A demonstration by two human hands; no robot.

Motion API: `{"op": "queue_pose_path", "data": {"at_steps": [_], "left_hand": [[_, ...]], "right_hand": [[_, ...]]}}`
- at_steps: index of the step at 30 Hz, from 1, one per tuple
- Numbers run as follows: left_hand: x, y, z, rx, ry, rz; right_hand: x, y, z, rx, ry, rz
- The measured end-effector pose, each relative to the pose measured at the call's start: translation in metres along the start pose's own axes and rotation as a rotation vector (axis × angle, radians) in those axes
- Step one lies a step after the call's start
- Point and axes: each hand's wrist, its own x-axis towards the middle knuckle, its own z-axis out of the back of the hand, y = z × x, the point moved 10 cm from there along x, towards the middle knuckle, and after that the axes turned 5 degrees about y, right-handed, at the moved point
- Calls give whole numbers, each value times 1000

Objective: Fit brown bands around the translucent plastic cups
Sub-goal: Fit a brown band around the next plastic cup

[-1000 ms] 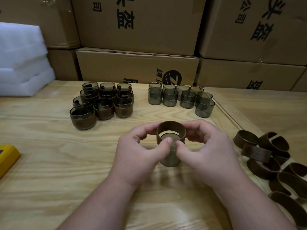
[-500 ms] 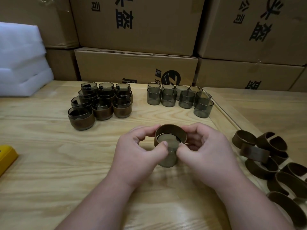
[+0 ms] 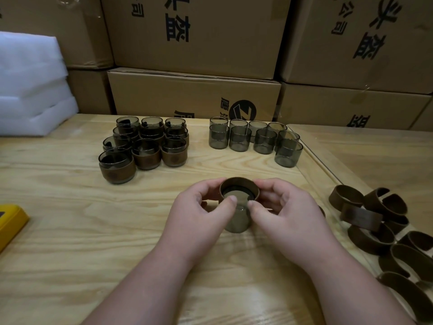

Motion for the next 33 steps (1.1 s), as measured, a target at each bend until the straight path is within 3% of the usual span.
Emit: {"op": "queue_pose_path", "data": {"at_steps": [6,19,33], "left_hand": [[1,-2,16,-48,-182,-18],[-6,-6,8,85,-164,0],[-5,3,10,309,-171,141]], "right_hand": [[-1,0,11,-15,-118,-13],[1,-4,4,40,-176,-115],[6,-19,-3,107,-161,-171]]}}
